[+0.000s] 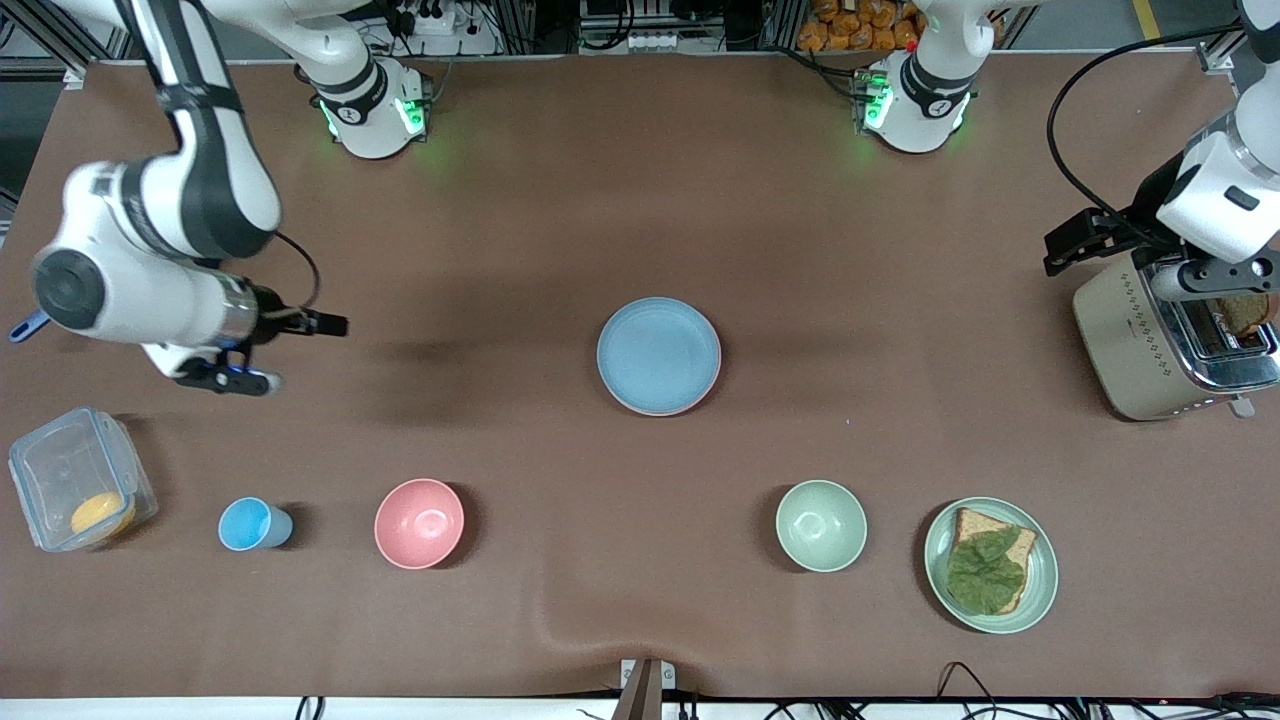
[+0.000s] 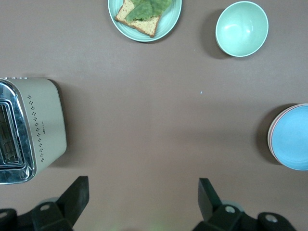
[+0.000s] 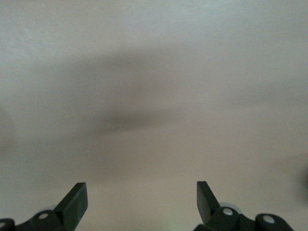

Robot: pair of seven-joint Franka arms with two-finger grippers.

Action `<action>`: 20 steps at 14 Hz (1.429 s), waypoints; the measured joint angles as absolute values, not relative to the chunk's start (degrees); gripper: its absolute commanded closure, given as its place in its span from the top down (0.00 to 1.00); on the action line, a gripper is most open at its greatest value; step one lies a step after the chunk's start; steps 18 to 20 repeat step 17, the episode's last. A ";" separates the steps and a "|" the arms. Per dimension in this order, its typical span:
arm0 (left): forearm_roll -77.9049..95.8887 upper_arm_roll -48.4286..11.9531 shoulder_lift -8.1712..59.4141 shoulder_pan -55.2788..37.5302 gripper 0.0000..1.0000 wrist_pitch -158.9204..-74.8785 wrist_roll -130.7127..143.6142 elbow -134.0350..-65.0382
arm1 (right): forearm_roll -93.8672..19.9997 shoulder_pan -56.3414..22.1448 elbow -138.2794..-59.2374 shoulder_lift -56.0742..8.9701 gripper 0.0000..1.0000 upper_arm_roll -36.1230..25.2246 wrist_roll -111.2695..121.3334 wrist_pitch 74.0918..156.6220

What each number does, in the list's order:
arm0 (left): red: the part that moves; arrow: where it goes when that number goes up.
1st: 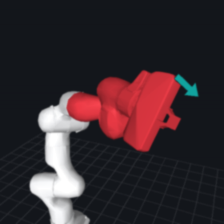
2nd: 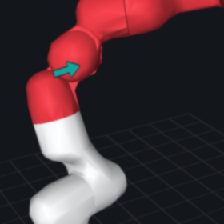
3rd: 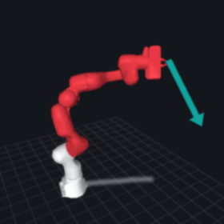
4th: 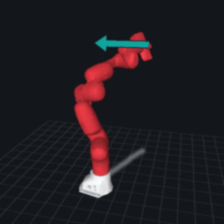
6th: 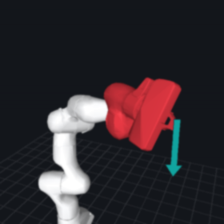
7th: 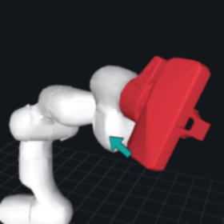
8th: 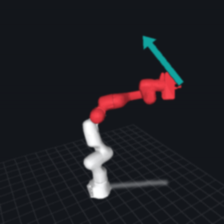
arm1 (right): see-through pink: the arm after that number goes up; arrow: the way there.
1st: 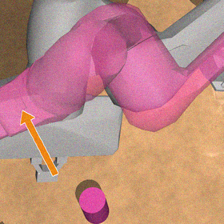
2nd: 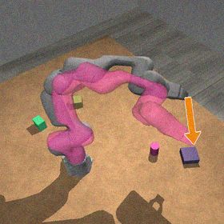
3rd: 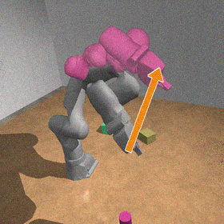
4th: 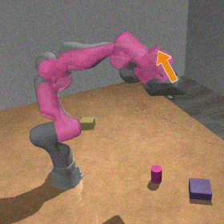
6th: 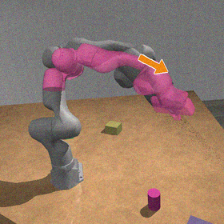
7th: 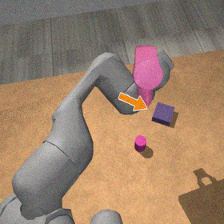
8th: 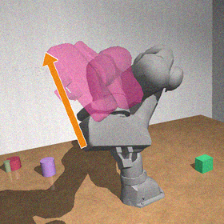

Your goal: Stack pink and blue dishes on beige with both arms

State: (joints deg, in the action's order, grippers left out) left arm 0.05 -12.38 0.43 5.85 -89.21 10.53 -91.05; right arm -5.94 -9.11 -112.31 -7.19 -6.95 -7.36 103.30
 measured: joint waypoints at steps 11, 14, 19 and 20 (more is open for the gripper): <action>0.05 -12.33 0.42 5.85 1.00 -89.20 10.53 -89.74 | -1.84 -0.53 -95.66 4.31 1.00 -5.82 11.65 93.07; 0.05 -12.32 0.43 5.86 1.00 -89.20 10.49 -89.74 | -1.61 -1.85 -91.03 4.06 1.00 -5.16 5.92 89.89; 0.05 -12.32 0.43 5.86 1.00 -89.20 10.49 -89.58 | -1.33 -3.59 -90.31 3.69 1.00 -4.97 1.83 89.20; 0.05 -12.32 0.43 5.86 1.00 -89.20 10.49 -89.58 | -1.33 -3.59 -90.31 3.69 1.00 -4.97 1.83 89.20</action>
